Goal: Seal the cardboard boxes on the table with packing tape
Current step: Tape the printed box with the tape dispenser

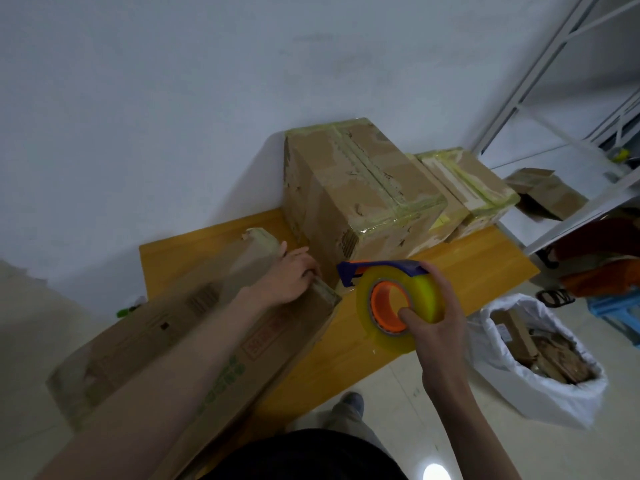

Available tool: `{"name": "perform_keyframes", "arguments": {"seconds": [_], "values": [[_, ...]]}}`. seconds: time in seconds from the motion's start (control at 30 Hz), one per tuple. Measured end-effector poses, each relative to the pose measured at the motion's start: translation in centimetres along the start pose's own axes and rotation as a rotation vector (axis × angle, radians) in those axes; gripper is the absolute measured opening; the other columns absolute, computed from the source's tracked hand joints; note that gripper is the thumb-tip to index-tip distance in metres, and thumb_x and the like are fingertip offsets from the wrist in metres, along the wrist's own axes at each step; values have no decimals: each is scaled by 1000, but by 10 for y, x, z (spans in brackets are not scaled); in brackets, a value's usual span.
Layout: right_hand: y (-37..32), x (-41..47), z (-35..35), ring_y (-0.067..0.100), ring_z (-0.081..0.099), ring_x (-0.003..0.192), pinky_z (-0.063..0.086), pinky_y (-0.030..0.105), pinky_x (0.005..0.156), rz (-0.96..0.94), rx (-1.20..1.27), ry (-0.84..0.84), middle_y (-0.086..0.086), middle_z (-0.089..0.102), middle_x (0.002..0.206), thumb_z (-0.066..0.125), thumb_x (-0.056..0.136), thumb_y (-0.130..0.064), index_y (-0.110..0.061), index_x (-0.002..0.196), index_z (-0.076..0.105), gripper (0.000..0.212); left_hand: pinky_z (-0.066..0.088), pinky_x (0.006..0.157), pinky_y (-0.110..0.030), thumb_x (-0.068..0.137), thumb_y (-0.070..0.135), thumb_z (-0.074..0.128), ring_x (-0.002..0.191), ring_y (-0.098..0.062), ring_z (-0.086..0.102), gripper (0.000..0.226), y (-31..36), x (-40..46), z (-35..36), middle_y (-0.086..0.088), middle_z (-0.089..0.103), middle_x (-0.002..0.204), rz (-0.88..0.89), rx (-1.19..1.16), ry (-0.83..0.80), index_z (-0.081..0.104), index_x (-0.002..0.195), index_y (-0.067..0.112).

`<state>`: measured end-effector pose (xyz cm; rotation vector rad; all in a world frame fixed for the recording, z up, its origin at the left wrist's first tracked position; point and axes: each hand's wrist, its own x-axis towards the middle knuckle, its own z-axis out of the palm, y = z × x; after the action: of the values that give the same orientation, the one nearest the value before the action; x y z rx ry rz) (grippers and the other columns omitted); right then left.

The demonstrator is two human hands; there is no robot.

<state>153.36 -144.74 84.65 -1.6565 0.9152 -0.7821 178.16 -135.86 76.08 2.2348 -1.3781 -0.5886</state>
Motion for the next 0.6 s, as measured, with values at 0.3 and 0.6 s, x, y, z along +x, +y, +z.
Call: {"name": "perform_keyframes", "arguments": {"seconds": [0.3,0.6], "values": [[-3,1,2,5,60,112,58,47,87,7,19,-20,-26,60,128,70,81,8,-52,129,58,78,-8,120,-43,82,68,65,152,-34,-16,115,19,-9,28,-17,-12,166,-574,-47,381,6,158,5],[1,-7,0,13,62,115,59,46,88,-2,2,-1,-30,61,123,72,80,7,-57,125,58,80,-5,124,-41,82,66,65,152,-31,-19,124,17,0,24,-17,-20,164,-543,28,261,-10,157,3]]}}
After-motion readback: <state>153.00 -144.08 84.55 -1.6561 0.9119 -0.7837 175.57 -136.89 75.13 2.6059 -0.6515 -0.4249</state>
